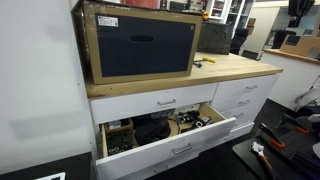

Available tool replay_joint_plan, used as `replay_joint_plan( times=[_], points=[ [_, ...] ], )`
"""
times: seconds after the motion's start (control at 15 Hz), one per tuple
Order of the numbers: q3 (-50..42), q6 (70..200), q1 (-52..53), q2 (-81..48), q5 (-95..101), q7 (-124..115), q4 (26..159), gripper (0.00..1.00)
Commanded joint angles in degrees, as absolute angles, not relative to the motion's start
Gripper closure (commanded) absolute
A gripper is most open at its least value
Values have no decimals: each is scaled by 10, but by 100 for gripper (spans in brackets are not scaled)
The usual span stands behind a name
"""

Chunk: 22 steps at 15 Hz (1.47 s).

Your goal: Close the two top drawers.

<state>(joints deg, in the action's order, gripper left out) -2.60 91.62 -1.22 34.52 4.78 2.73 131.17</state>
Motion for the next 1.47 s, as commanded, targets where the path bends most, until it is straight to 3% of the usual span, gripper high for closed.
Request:
replay_joint_plan(
  times=[0.0, 0.13, 0.2, 0.27, 0.67, 0.8, 1.4],
  points=[
    [-25, 914, -13, 345, 47, 28, 1310, 74],
    [-25, 914, -13, 345, 47, 28, 1310, 74],
    [-25, 914, -13, 345, 47, 28, 1310, 49],
    [-22, 924, -16, 347, 50, 18, 1319, 48],
    [-20, 981, -14, 316, 40, -1, 1379, 4],
    [-12, 1017, -8, 289, 40, -6, 1386, 0],
    [47, 1165, 10, 88, 38, -121, 1339, 0]
  ],
)
